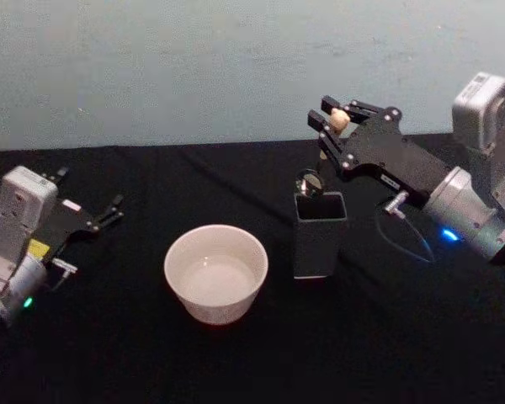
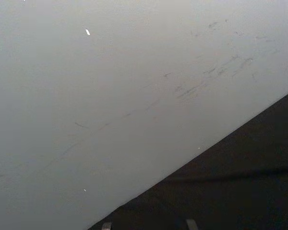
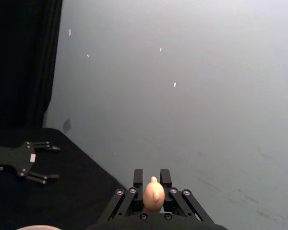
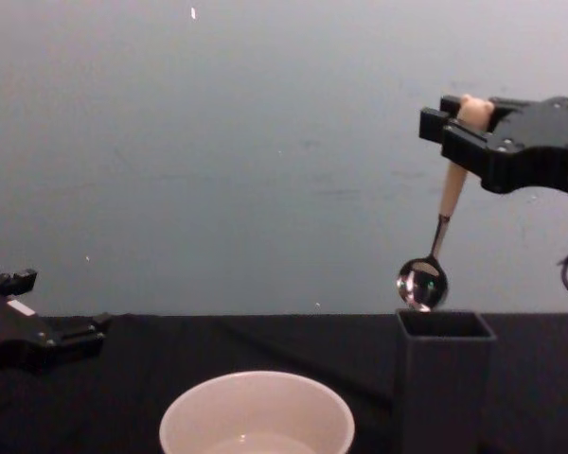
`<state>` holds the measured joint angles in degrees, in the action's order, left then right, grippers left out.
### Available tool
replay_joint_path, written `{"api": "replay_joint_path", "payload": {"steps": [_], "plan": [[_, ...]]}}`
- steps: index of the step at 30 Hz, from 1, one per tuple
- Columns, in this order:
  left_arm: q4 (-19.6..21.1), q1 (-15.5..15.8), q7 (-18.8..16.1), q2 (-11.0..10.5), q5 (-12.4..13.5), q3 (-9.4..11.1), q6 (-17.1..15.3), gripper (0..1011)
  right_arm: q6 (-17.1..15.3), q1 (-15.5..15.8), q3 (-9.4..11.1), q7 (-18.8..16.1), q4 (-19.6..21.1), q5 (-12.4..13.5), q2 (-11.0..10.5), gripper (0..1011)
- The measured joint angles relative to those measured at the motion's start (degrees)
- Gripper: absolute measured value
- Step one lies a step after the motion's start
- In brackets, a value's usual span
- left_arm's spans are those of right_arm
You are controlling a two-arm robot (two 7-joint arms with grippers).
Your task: Pick up the stirring spoon with one hand, stir inside the cup, then place it back in its original position.
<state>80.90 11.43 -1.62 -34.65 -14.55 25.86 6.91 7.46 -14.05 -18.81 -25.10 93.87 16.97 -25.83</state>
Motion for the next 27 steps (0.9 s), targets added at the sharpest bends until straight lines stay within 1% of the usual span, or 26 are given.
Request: {"api": "replay_joint_path", "payload": {"steps": [10, 14, 19, 27], "plan": [[0.0, 0.0, 0.0, 0.0, 0.0, 0.0, 0.0, 1001, -1.71, 1.02, 0.58, 0.28, 0.0, -0.22, 0.18, 214], [0.0, 0.0, 0.0, 0.0, 0.0, 0.0, 0.0, 1001, -2.84, 1.57, 0.58, 0.25, 0.0, 0.3, 0.45, 213], [0.0, 0.0, 0.0, 0.0, 0.0, 0.0, 0.0, 1002, -4.21, 2.11, 0.24, 0.28, -0.12, 0.62, 0.56, 214], [0.0, 0.0, 0.0, 0.0, 0.0, 0.0, 0.0, 1001, -6.6, 2.73, -0.47, 1.39, -1.75, 0.56, 1.38, 214]]}}
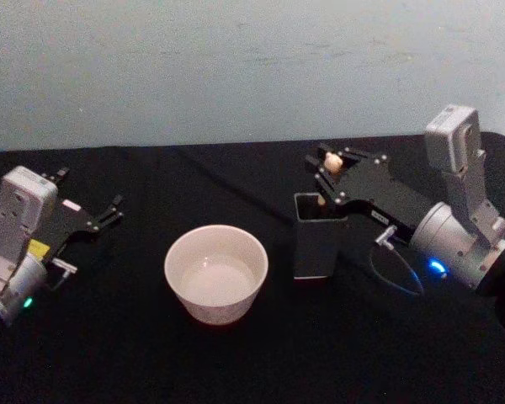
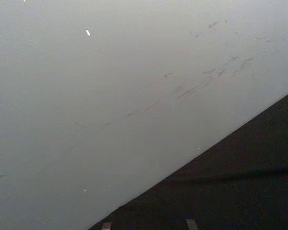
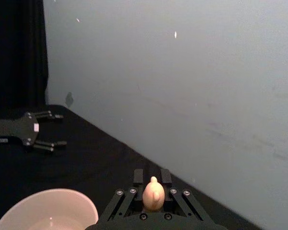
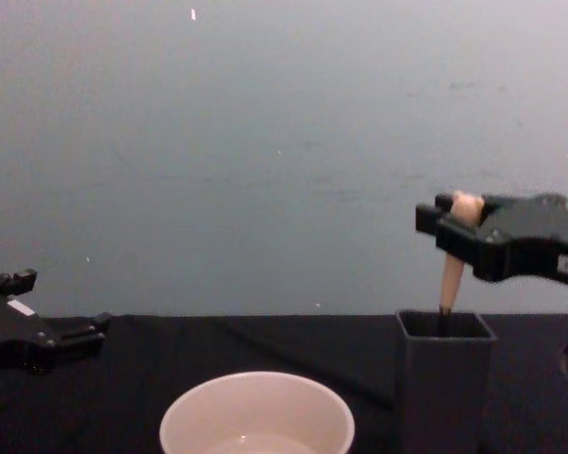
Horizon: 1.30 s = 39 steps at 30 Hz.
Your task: Pick up the stirring spoon with one hand, stir inside the cup, then place it back in its original position.
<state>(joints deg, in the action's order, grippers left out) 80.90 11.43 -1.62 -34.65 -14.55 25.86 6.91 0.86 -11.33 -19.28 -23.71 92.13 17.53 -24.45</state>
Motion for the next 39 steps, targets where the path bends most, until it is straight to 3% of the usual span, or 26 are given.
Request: {"api": "replay_joint_path", "payload": {"steps": [18, 39], "plan": [[0.0, 0.0, 0.0, 0.0, 0.0, 0.0, 0.0, 1001, -2.44, 0.88, 0.29, 2.47, -3.61, -0.08, 2.3, 213], [0.0, 0.0, 0.0, 0.0, 0.0, 0.0, 0.0, 1001, -3.51, 1.45, 0.56, 2.92, -4.14, -0.75, 2.59, 213]]}}
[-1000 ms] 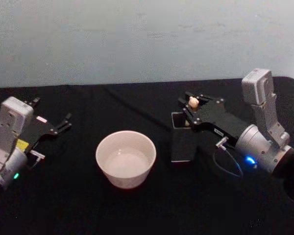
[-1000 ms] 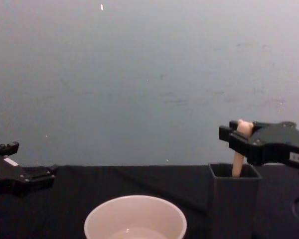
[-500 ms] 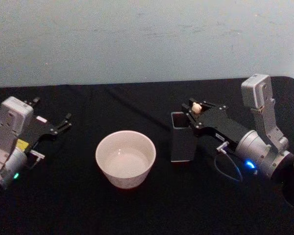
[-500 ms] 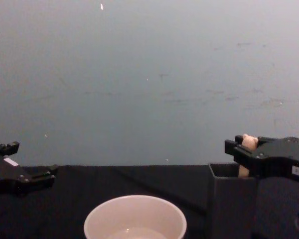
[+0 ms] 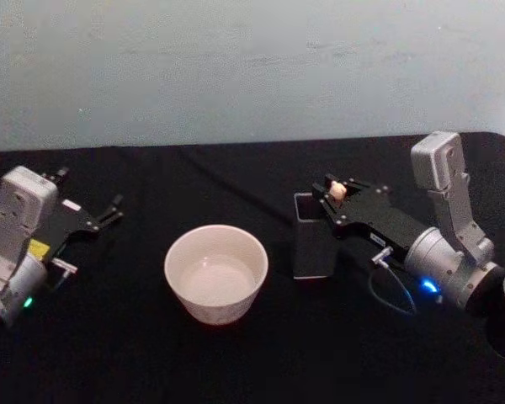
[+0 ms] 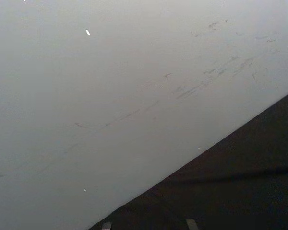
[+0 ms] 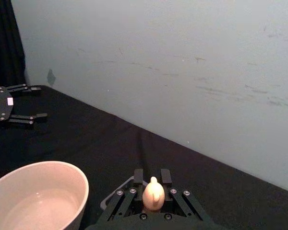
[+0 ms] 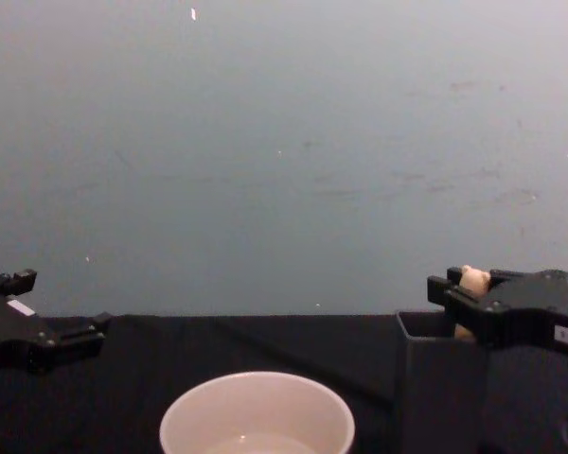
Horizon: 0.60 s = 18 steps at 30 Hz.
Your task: Pick up the stirring spoon with one hand, stir inside the cup, then place it back in its original position.
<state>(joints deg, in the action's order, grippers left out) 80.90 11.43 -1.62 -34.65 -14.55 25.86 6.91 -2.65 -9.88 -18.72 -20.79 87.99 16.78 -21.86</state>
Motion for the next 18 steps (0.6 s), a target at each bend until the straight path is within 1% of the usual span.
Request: {"api": "replay_joint_path", "payload": {"steps": [6, 9, 11, 13, 15, 16, 17, 18], "plan": [[0.0, 0.0, 0.0, 0.0, 0.0, 0.0, 0.0, 1001, 0.03, -0.01, 0.02, -0.02, 0.0, 0.08, 0.02, 216], [0.0, 0.0, 0.0, 0.0, 0.0, 0.0, 0.0, 1001, 0.05, -0.03, 0.03, -0.02, 0.0, 0.11, 0.02, 296], [0.0, 0.0, 0.0, 0.0, 0.0, 0.0, 0.0, 1001, 0.06, -0.03, 0.04, -0.02, 0.01, 0.13, 0.02, 374], [0.0, 0.0, 0.0, 0.0, 0.0, 0.0, 0.0, 1001, 0.07, -0.04, 0.04, -0.02, 0.01, 0.14, 0.02, 413], [0.0, 0.0, 0.0, 0.01, 0.0, 0.0, 0.0, 1002, 0.08, -0.06, 0.04, -0.02, 0.02, 0.15, 0.02, 497], [0.0, 0.0, 0.0, 0.0, 0.0, 0.0, 0.0, 1001, 0.08, -0.06, 0.04, -0.02, 0.02, 0.15, 0.01, 507], [0.0, 0.0, 0.0, 0.0, 0.0, 0.0, 0.0, 1001, 0.09, -0.06, 0.04, -0.02, 0.03, 0.16, 0.02, 577], [0.0, 0.0, 0.0, 0.0, 0.0, 0.0, 0.0, 1001, 0.1, -0.06, 0.04, -0.02, 0.04, 0.17, 0.02, 577]]}}
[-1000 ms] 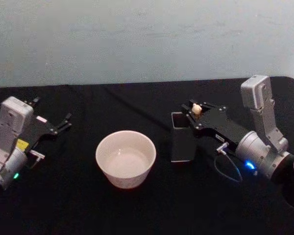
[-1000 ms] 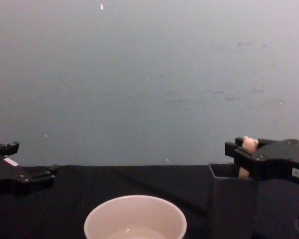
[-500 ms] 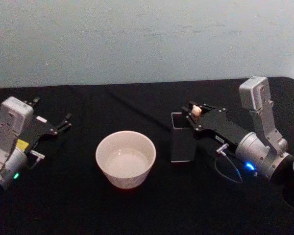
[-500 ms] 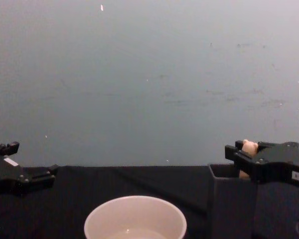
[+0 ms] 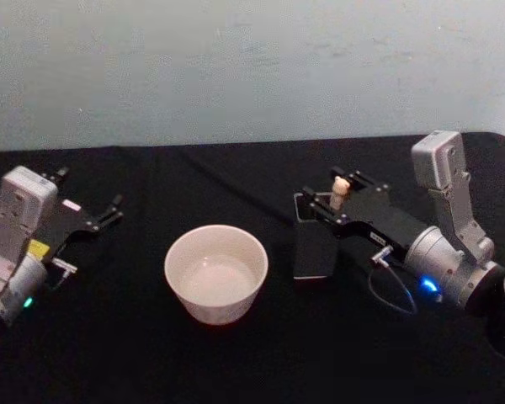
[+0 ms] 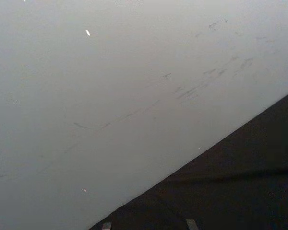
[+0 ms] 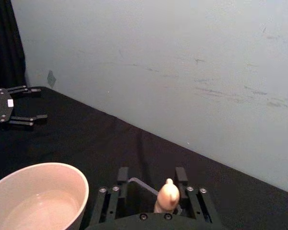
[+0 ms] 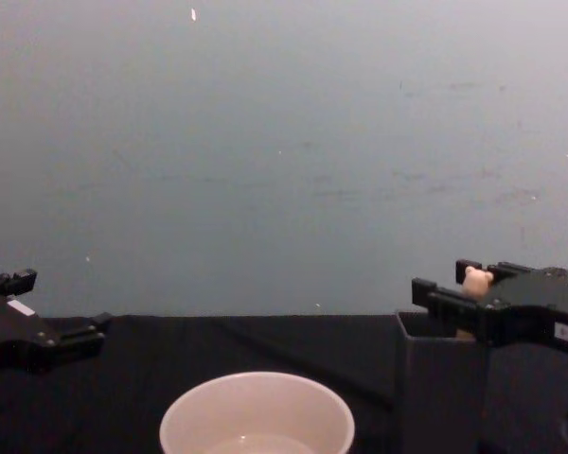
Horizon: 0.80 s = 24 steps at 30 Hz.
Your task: Pick up the stirring spoon with one hand, stir inside the cup, then place it back in its original position.
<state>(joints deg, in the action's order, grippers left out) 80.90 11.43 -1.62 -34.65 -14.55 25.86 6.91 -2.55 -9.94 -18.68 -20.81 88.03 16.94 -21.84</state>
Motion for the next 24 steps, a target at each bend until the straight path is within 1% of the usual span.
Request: {"api": "replay_joint_path", "payload": {"steps": [1, 2, 4, 5, 6, 8, 9, 12, 13, 14, 17, 18, 19, 20, 22, 24], "plan": [[0.0, 0.0, 0.0, 0.0, 0.0, 0.0, 0.0, 1001, 0.0, 0.0, 0.0, 0.0, 0.01, 0.0, 0.0, 618], [0.0, 0.0, 0.0, 0.0, 0.0, 0.0, 0.0, 1001, 0.01, 0.0, 0.0, 0.0, 0.01, 0.0, 0.0, 681], [0.0, 0.0, 0.0, 0.0, 0.0, 0.0, 0.0, 1001, 0.02, 0.0, 0.0, 0.0, 0.03, 0.02, 0.0, 710], [0.0, 0.0, 0.0, 0.0, 0.0, 0.0, 0.0, 1001, 0.02, 0.0, 0.0, 0.0, 0.03, 0.02, 0.0, 737], [0.0, 0.0, 0.0, 0.0, 0.0, 0.0, 0.0, 1001, 0.03, 0.0, 0.0, 0.0, 0.03, 0.03, 0.0, 791], [0.0, 0.0, 0.0, 0.0, 0.0, 0.0, 0.0, 1001, 0.03, 0.0, 0.0, 0.0, 0.03, 0.04, 0.0, 842], [0.0, 0.0, 0.0, 0.0, 0.0, 0.0, 0.0, 1001, 0.03, 0.0, 0.0, 0.0, 0.03, 0.05, 0.0, 842], [0.0, 0.0, 0.0, 0.0, 0.0, 0.0, 0.0, 1001, 0.04, 0.0, 0.0, 0.0, 0.03, 0.07, 0.0, 950], [0.0, 0.0, 0.0, 0.0, 0.0, 0.0, 0.0, 1001, 0.03, 0.0, 0.0, 0.0, 0.03, 0.07, 0.0, 960], [0.0, 0.0, 0.0, 0.0, 0.0, 0.0, 0.0, 1001, 0.18, 0.0, 0.05, -0.03, 0.03, 0.15, 0.04, 995], [0.0, 0.0, 0.0, 0.0, 0.0, 0.0, 0.0, 1001, 1.81, -0.11, 0.8, -0.05, 0.57, 0.64, 0.39, 1000], [0.0, 0.0, 0.0, 0.0, 0.0, 0.0, 0.0, 1001, 2.96, -0.15, 1.45, 0.05, 1.15, 0.93, 0.66, 1000], [0.0, 0.0, 0.0, 0.0, 0.0, 0.0, 0.0, 1001, 2.96, -0.15, 1.45, 0.05, 1.15, 0.93, 0.66, 1000], [0.0, 0.0, 0.0, 0.0, 0.0, 0.0, 0.0, 1001, 4.31, -0.2, 2.19, 0.38, 1.8, 1.27, 0.93, 1000], [0.0, 0.0, 0.0, 0.0, 0.0, 0.0, 0.0, 1001, 5.77, -0.27, 3.15, 0.97, 2.44, 1.42, 1.29, 1000], [0.0, 0.0, 0.0, 0.0, 0.0, 0.0, 0.0, 1001, 8.36, -0.4, 4.96, 2.92, 3.12, 0.99, 2.04, 1000]]}}
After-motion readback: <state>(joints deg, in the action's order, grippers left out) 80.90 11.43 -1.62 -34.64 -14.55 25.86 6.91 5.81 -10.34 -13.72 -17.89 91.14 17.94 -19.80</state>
